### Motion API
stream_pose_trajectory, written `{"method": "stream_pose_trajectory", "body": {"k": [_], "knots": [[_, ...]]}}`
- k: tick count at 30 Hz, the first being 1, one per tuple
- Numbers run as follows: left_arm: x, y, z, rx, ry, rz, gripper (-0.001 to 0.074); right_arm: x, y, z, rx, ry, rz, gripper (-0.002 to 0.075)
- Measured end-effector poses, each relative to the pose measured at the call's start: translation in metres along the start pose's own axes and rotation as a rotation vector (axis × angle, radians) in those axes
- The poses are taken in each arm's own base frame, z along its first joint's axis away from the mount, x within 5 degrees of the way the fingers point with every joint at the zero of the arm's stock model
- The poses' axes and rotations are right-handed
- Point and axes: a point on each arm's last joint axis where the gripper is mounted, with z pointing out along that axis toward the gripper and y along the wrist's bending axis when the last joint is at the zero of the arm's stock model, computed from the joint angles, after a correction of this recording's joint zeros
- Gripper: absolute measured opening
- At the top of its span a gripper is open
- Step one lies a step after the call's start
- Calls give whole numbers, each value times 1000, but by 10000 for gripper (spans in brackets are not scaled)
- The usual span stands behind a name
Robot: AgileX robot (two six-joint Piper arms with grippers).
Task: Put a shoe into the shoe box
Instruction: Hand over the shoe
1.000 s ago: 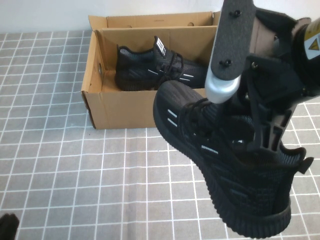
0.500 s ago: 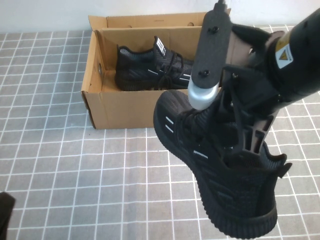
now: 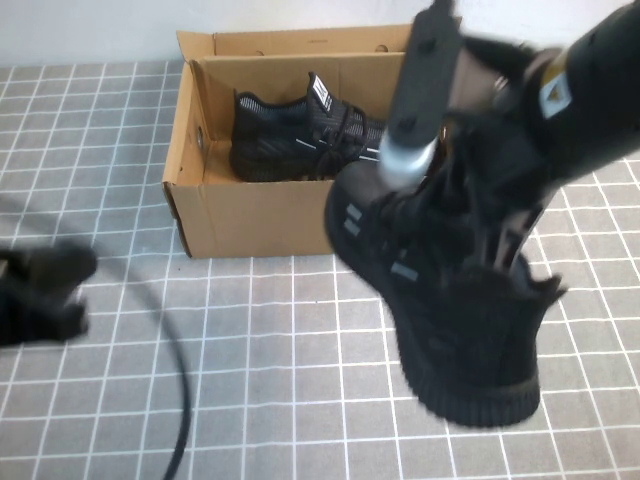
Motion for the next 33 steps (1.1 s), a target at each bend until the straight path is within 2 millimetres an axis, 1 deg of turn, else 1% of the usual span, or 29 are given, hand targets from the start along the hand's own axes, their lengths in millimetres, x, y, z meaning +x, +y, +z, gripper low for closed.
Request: {"method": "stream_pose_trajectory", "body": {"k": [3,6,8,13,18,21,24,28,30,33], "knots": [[-28,4,20,45,64,64,-1,4,-17,-4,37,-9,46,-3],[-51,8,47,106,122,109,-1,3,-38,-9,88,-27,89,-3],[-64,10,61,148,140,131,-1,2,-51,-11,117,-38,101,-3],[-85,12,95,282,190,212,-1,-6,-83,-16,151,-98,97,-3],[-106,11,118,426,232,295,-1,-14,-109,-15,97,-188,87,-3],[-118,10,128,511,238,342,-1,-16,-119,-10,43,-221,60,-3],[-132,10,137,572,215,400,-1,-18,-125,1,-20,-247,1,-3],[-152,13,146,576,167,450,-1,-18,-129,14,-78,-275,-96,-3],[-160,14,149,570,145,472,-1,-18,-130,17,-82,-286,-174,-3],[-166,14,150,567,129,485,-1,-20,-130,17,-75,-305,-284,-3]]}}
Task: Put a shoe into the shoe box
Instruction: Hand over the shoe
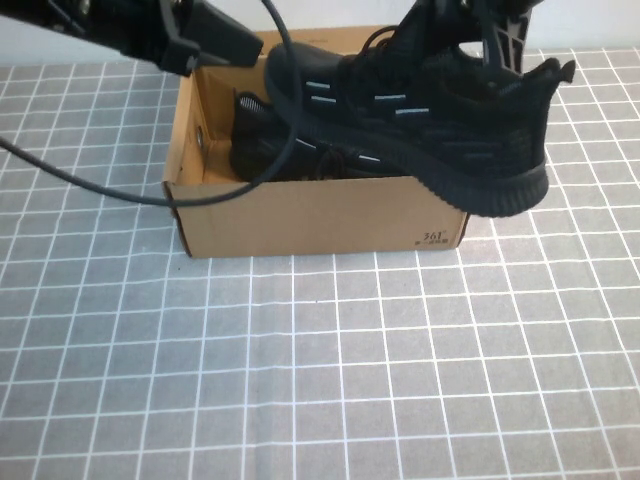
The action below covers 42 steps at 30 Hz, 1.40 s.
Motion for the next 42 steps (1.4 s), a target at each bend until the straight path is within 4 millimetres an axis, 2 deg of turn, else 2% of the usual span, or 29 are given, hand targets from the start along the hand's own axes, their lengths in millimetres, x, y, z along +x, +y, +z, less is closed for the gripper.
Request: {"method": "stream_pose_trajectory", "body": {"k": [7,15,21,23,26,29,31,34,42], "knots": [[-2,-5,7,15,27,-24,-1,-2,-1,-3,7,-8,-70,-3],[-10,-30,30,61,111,33,-1,-3,1,-1,-6,-32,-57,-3],[-13,-37,28,59,127,113,3,9,10,8,-55,5,-47,-3],[-13,-38,28,63,124,139,31,12,12,10,-68,15,-49,-3],[-16,-39,28,83,93,164,145,11,12,10,-68,13,-69,-3],[-20,-44,30,113,55,247,335,9,13,6,-61,8,-80,-3],[-22,-48,33,134,34,294,426,9,13,5,-58,5,-85,-3],[-22,-50,43,165,23,337,474,8,13,5,-59,0,-100,-3],[-14,-40,66,221,-4,406,493,2,17,7,-69,-19,-135,-3]]}}
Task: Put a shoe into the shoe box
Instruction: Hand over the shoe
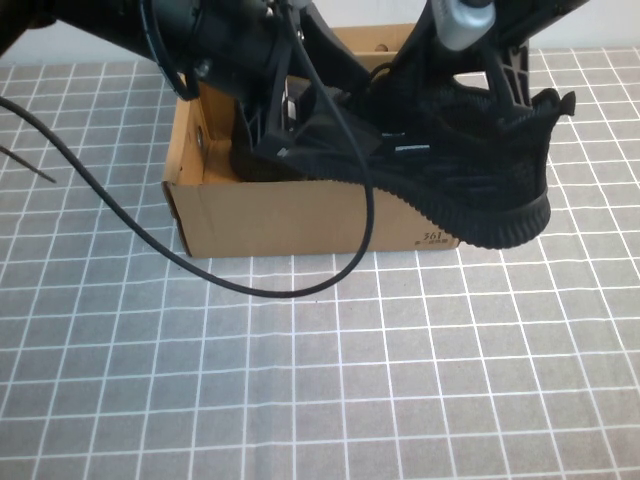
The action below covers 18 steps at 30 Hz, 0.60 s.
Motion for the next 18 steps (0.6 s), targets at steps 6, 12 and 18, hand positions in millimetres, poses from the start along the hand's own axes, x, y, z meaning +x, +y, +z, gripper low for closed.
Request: {"method": "stream_pose_trajectory", "body": {"k": [6,12,18], "knots": [[2,3,7,15,-38,25,491,-12,7,9,-23,37,-61,-3],[9,7,16,29,-38,-4,442,-16,9,12,-31,34,-73,-3],[13,9,22,37,-33,-31,403,-15,9,12,-33,46,-77,-3]]}}
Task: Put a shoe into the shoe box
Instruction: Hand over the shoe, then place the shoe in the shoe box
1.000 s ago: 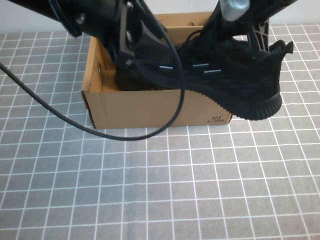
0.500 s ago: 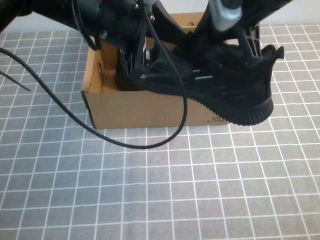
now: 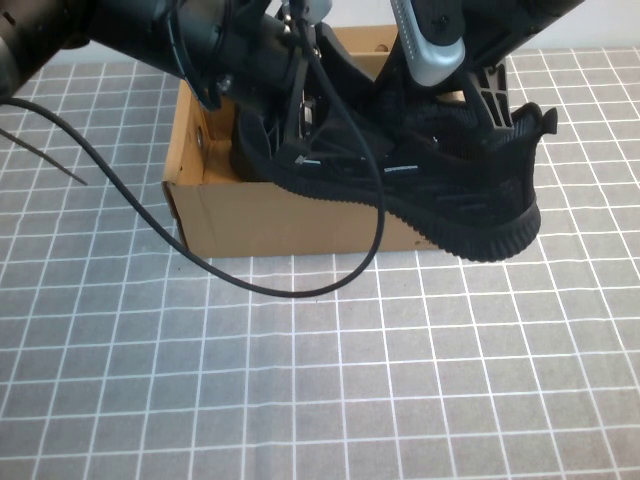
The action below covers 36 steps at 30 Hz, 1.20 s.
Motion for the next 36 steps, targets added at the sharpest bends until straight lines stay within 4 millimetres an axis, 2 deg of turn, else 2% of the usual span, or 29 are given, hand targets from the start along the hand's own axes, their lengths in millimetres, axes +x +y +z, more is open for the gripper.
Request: {"method": "stream_pose_trajectory", "body": {"k": [14,17,22,24,32,36], "knots": [[9,5,12,28,-18,-54,387,1,1,-2,3,17,-12,-3],[10,6,14,32,-25,-70,323,0,2,-5,6,20,-16,-3],[10,7,14,32,-27,-96,115,0,3,-5,-4,19,-15,-3],[11,7,14,32,-21,-98,67,0,3,-5,-6,19,-15,-3],[12,7,14,30,-3,-95,38,0,3,-5,-6,20,49,15],[21,8,16,28,70,-79,29,-1,3,-11,18,38,127,146]]}}
